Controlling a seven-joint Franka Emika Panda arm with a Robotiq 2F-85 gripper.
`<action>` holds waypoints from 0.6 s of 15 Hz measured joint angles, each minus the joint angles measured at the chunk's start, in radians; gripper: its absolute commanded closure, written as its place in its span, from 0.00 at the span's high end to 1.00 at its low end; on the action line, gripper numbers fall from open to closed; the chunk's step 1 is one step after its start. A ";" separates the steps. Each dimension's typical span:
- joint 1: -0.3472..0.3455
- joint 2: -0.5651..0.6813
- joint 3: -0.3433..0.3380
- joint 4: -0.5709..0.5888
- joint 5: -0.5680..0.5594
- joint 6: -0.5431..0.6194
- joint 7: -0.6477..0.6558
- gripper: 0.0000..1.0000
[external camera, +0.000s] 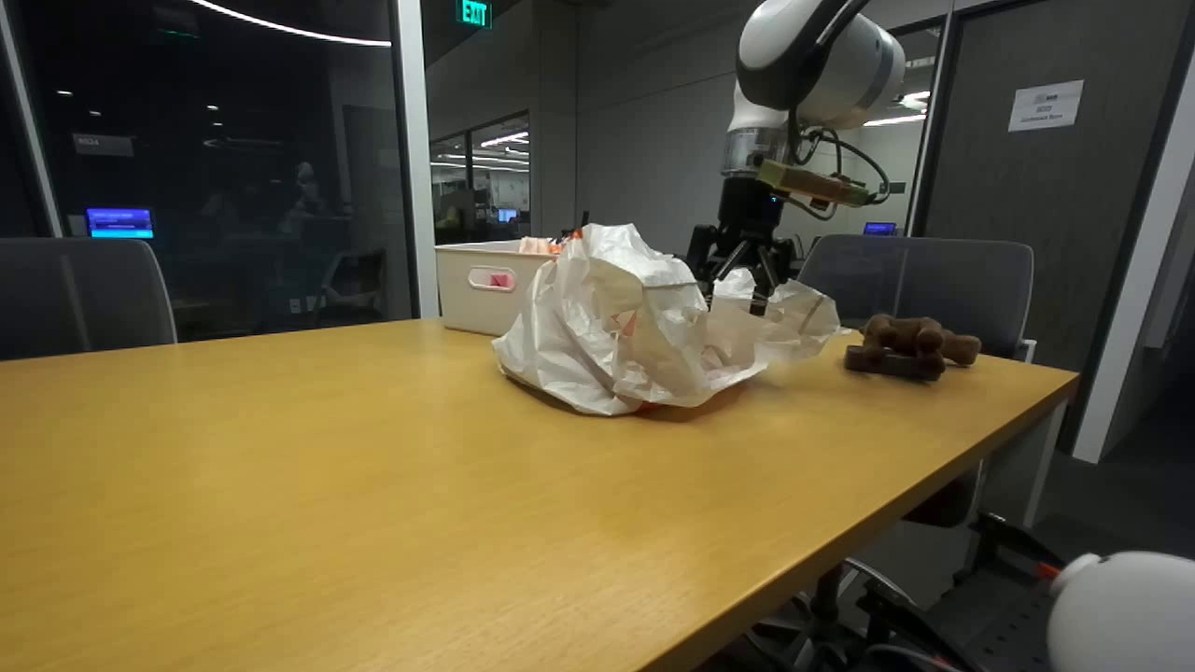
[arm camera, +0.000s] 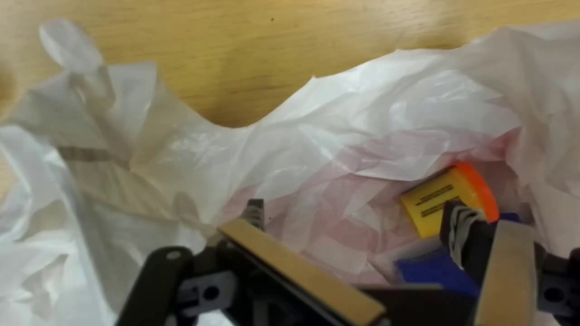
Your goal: Remove the items from the plastic bag and place them on the table.
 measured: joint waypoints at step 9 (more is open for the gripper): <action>0.022 0.149 0.017 0.050 0.390 0.047 -0.473 1.00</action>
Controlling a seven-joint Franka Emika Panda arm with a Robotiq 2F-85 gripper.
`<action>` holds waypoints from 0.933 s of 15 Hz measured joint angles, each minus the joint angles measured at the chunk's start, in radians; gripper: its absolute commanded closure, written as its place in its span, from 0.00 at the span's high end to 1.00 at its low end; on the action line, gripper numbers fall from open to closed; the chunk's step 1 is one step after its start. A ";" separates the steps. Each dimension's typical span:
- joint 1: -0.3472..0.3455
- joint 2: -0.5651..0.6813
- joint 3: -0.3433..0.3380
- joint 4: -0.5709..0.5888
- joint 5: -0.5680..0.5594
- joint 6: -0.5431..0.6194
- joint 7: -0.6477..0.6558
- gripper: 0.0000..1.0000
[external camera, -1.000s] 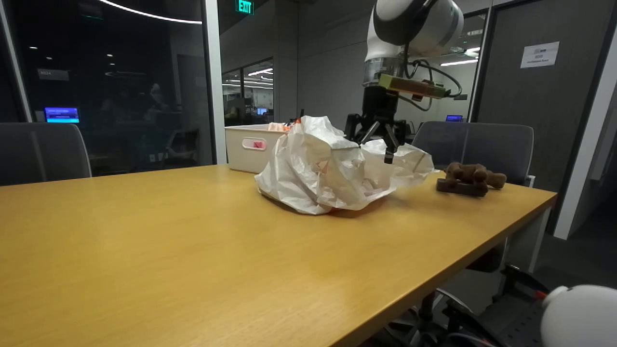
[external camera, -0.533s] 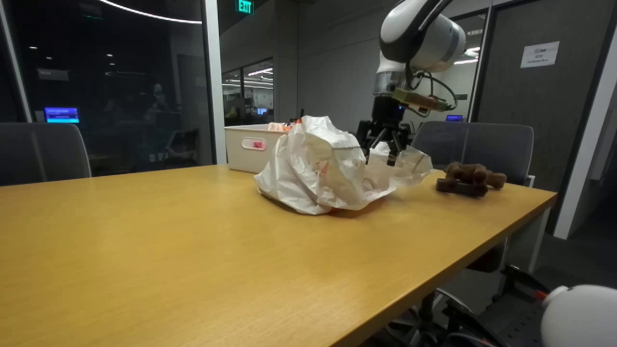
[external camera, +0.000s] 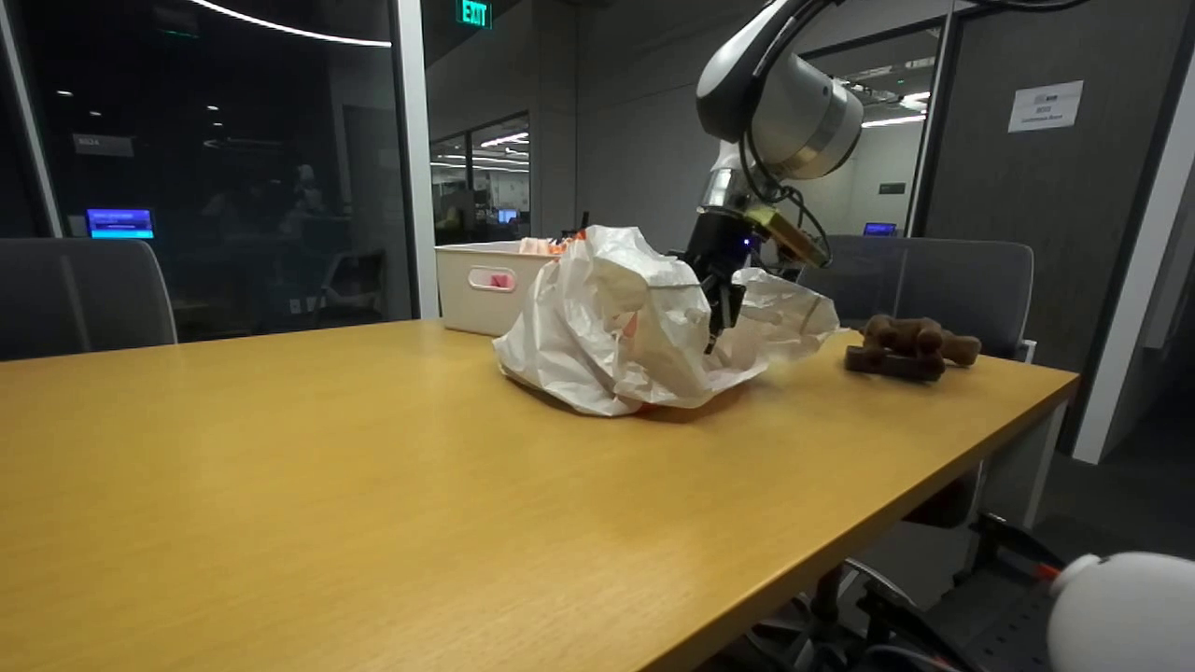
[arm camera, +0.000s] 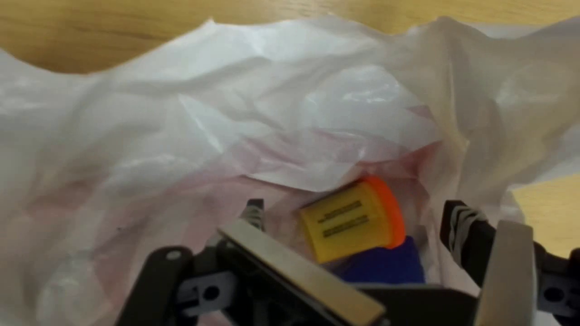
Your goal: Remove the items from the plastic bag and place them on the table.
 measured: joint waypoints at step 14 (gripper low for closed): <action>0.045 0.062 0.058 0.006 -0.230 0.185 0.361 1.00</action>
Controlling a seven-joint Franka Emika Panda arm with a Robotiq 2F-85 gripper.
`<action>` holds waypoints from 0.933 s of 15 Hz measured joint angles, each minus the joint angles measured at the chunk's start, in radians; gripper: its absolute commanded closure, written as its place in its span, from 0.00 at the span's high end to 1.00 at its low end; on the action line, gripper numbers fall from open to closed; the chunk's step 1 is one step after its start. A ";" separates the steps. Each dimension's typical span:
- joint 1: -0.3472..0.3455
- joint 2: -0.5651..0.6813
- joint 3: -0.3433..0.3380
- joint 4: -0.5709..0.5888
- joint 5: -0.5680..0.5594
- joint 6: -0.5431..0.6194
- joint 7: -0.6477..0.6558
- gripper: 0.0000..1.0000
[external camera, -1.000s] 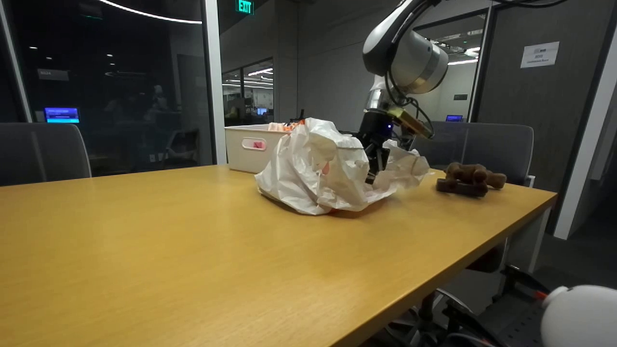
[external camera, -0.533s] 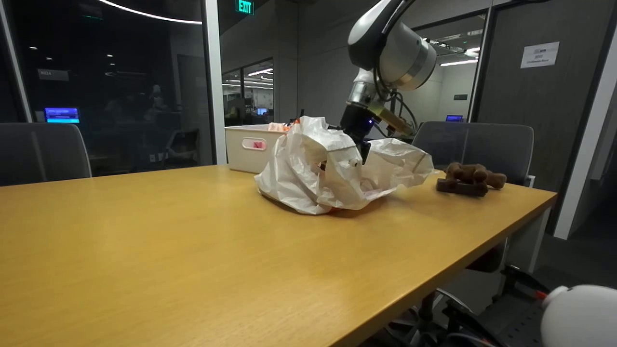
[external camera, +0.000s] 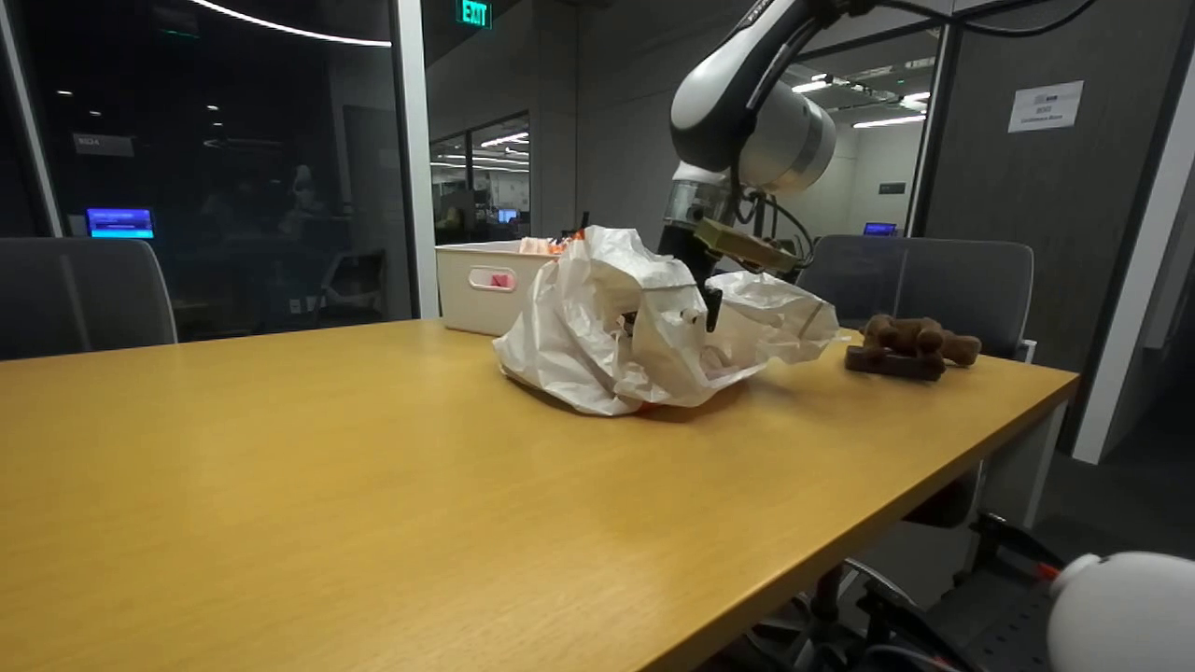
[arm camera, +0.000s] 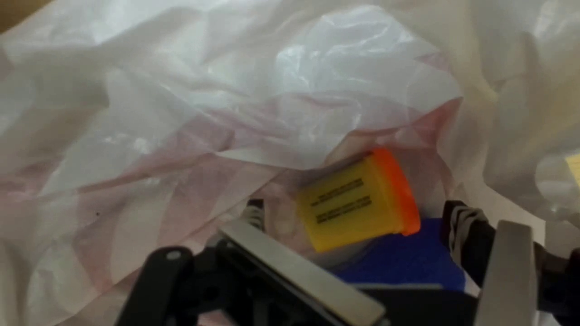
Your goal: Remove the items from the plastic bag and place them on the table.
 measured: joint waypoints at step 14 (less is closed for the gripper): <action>0.021 0.077 0.007 0.011 -0.219 0.067 0.055 0.35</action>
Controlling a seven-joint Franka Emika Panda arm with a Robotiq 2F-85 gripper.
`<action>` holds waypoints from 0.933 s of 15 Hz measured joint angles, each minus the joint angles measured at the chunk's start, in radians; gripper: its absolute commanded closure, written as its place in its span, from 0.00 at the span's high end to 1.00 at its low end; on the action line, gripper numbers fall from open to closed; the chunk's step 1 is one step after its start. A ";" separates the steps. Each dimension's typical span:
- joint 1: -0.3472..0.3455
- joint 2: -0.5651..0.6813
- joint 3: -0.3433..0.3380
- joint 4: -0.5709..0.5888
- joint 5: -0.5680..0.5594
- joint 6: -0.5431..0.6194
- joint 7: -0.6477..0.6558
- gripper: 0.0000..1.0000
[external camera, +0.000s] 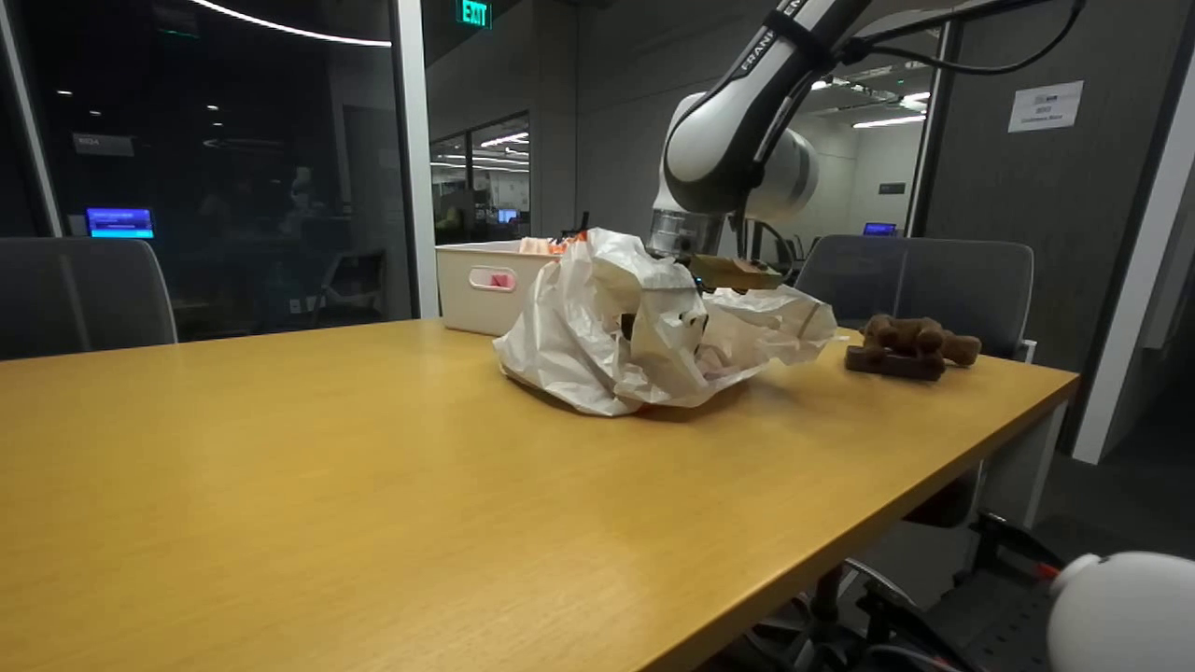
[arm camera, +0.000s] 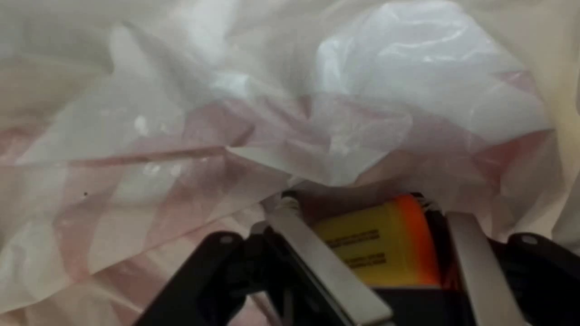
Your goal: Remove the items from the plastic bag and place them on the table.
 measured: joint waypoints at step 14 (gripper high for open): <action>-0.046 -0.292 -0.060 0.002 0.052 -0.525 -0.173 0.35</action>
